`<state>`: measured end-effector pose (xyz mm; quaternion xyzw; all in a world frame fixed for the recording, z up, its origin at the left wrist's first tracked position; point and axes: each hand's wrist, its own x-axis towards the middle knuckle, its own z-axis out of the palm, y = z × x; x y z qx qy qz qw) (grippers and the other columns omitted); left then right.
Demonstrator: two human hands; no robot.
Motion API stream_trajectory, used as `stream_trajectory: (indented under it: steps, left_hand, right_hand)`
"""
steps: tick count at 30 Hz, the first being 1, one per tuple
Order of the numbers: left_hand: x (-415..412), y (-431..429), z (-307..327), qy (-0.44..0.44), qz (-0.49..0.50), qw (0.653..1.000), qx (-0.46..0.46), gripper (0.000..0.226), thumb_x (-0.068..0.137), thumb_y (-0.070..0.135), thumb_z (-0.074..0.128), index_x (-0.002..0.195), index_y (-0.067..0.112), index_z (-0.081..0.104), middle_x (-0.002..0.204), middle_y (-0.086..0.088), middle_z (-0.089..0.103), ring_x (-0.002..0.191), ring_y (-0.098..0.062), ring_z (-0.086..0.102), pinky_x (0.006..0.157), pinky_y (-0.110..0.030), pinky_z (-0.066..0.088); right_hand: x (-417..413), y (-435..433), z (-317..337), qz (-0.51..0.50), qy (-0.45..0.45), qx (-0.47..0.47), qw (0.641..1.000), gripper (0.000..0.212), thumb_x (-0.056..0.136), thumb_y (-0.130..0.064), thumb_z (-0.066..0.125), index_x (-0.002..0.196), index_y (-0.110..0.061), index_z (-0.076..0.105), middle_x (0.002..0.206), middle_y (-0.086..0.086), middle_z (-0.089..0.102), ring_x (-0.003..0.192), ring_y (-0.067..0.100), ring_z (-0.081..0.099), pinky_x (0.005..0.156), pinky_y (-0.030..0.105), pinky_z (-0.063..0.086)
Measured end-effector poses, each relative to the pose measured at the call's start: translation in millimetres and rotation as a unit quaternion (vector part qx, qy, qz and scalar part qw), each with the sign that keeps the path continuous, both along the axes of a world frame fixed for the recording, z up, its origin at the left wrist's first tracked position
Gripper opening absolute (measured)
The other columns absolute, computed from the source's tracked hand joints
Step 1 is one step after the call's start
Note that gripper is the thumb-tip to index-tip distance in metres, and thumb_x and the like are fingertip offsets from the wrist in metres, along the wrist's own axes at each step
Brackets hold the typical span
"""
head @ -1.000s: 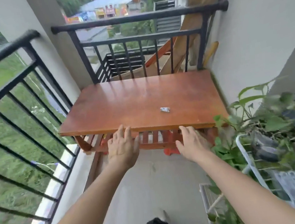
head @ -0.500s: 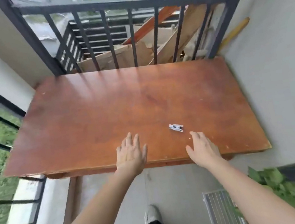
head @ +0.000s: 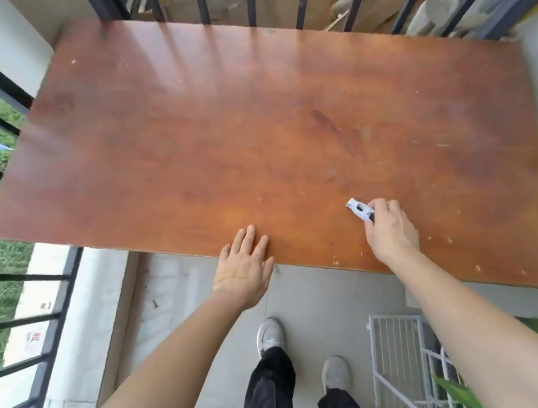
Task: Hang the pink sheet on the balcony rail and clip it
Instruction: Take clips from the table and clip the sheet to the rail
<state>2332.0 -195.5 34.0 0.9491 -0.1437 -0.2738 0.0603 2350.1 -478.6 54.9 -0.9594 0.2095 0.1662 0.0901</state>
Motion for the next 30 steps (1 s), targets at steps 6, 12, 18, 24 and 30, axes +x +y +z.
stream_trajectory:
  steps: [6, 12, 18, 24, 30]
  left_hand:
    - [-19.3, 10.0, 30.6, 0.083, 0.096, 0.992, -0.002, 0.058, 0.102, 0.050, 0.020, 0.153, 0.023, 0.025, 0.163, -0.003, 0.013, 0.150, -0.024, 0.007, 0.119, -0.046, 0.015]
    - [-87.6, 41.4, 109.0, -0.067, 0.237, 0.969, -0.004, 0.055, 0.102, 0.051, 0.025, 0.150, 0.025, 0.028, 0.161, 0.000, 0.020, 0.147, -0.022, 0.019, 0.117, -0.044, 0.020]
    - [-233.7, 60.3, 201.7, -0.265, 0.429, 0.864, 0.004, 0.056, 0.095, 0.051, 0.028, 0.138, 0.021, 0.048, 0.146, -0.005, 0.045, 0.130, -0.028, 0.045, 0.104, -0.043, 0.037]
    - [-438.9, 79.6, 243.7, -0.344, 0.546, 0.762, 0.055, 0.042, 0.095, 0.042, 0.039, 0.116, 0.020, 0.066, 0.122, -0.001, 0.063, 0.113, -0.022, 0.059, 0.096, -0.039, 0.049]
    - [-611.8, 84.3, 269.8, -0.393, 0.644, 0.641, 0.138, 0.034, 0.095, 0.035, 0.040, 0.097, 0.018, 0.069, 0.097, 0.001, 0.065, 0.089, -0.025, 0.062, 0.079, -0.036, 0.052]
  right_hand:
    - [-22.4, 23.7, 29.1, 0.038, 0.058, 0.069, 0.995, 0.029, 0.091, -0.031, 0.054, 0.118, -0.020, 0.054, 0.117, 0.007, 0.055, 0.110, 0.032, 0.058, 0.089, 0.039, 0.047]
    - [-46.0, 60.6, 93.7, 0.133, -0.008, 0.187, 0.973, 0.031, 0.093, -0.033, 0.053, 0.123, -0.024, 0.055, 0.119, 0.001, 0.049, 0.110, 0.029, 0.058, 0.091, 0.037, 0.045]
    - [-96.3, 139.7, 133.9, 0.339, -0.057, 0.298, 0.890, 0.045, 0.095, -0.031, 0.059, 0.136, -0.014, 0.054, 0.124, 0.011, 0.052, 0.116, 0.027, 0.054, 0.099, 0.034, 0.041]
    - [-225.1, 245.6, 187.0, 0.529, -0.034, 0.379, 0.759, 0.031, 0.091, -0.027, 0.066, 0.120, -0.017, 0.063, 0.107, -0.003, 0.049, 0.106, 0.021, 0.057, 0.091, 0.025, 0.037]
    - [-371.9, 304.4, 221.3, 0.688, -0.004, 0.394, 0.609, 0.028, 0.093, -0.033, 0.060, 0.119, -0.021, 0.056, 0.111, -0.002, 0.054, 0.106, 0.017, 0.054, 0.091, 0.030, 0.040]
